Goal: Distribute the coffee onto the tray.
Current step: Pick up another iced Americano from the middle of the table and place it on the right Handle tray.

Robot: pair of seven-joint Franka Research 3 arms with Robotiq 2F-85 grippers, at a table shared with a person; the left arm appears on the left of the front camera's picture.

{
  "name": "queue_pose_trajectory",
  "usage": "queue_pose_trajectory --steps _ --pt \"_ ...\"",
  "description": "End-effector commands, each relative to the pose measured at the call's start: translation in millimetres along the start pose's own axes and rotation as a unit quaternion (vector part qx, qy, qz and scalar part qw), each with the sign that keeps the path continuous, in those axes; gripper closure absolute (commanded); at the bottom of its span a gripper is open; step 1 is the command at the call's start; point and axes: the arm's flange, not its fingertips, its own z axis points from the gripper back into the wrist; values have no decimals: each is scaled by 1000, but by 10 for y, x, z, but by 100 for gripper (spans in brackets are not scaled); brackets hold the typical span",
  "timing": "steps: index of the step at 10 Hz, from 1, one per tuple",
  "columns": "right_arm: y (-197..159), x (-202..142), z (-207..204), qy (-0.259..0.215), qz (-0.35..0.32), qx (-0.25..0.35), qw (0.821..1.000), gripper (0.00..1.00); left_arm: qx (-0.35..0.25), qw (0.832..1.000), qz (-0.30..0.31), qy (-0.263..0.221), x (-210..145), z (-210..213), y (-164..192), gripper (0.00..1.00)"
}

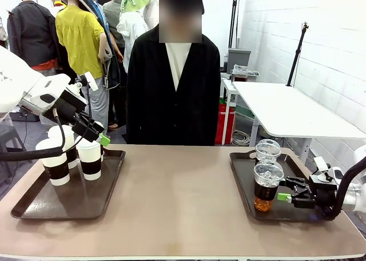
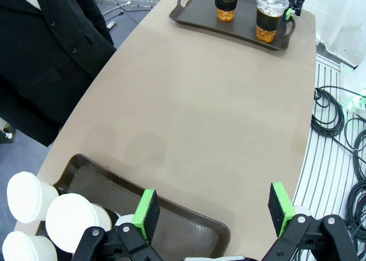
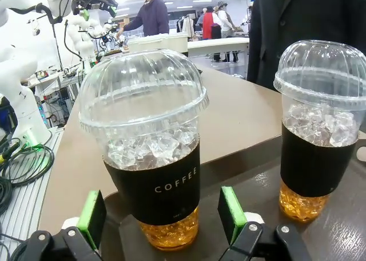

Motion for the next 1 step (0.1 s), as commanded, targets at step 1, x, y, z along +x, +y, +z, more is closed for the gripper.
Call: queue_pose_trajectory --steps 1 --pt "-2 -5 -8 -3 0 3 1000 0 -9 1000 -7 -12 -23 -12 24 0"
